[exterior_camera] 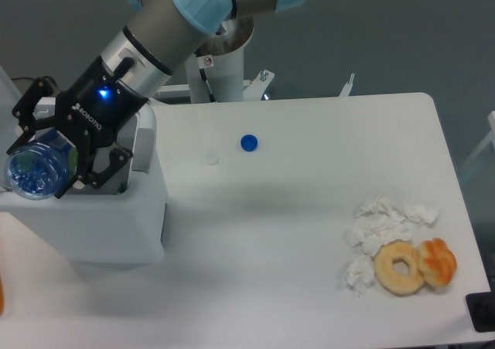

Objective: Place the plastic bottle in the trash can
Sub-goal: 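Lower the bottle into the bin opening, tilting it neck-down, then open the gripper to release the bottle into the bin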

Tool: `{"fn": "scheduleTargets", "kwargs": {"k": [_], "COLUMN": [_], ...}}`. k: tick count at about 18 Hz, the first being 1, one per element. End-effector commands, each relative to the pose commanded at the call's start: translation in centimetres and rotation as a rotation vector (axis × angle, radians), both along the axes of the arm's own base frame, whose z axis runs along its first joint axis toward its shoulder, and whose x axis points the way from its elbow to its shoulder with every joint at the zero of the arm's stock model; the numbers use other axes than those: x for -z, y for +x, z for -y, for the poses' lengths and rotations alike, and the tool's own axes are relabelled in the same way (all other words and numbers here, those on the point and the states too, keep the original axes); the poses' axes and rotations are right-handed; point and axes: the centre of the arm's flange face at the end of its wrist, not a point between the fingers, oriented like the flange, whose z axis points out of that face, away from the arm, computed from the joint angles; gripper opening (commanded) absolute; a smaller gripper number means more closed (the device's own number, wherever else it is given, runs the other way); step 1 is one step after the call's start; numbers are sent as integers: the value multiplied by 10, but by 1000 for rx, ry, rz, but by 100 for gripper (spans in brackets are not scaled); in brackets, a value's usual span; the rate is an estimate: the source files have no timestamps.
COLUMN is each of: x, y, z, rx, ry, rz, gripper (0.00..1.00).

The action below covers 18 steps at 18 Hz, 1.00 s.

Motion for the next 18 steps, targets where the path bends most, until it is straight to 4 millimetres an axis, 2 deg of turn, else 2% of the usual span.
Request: {"fn": "scheduleTargets", "kwargs": {"k": [4,10,18], "x": [2,21,23], "y": [1,11,11], "z": [0,3,4], "rx": [5,15,14], "ry": [0,-30,-33], "rz": [-1,24,27], "gripper": [79,80,84]}}
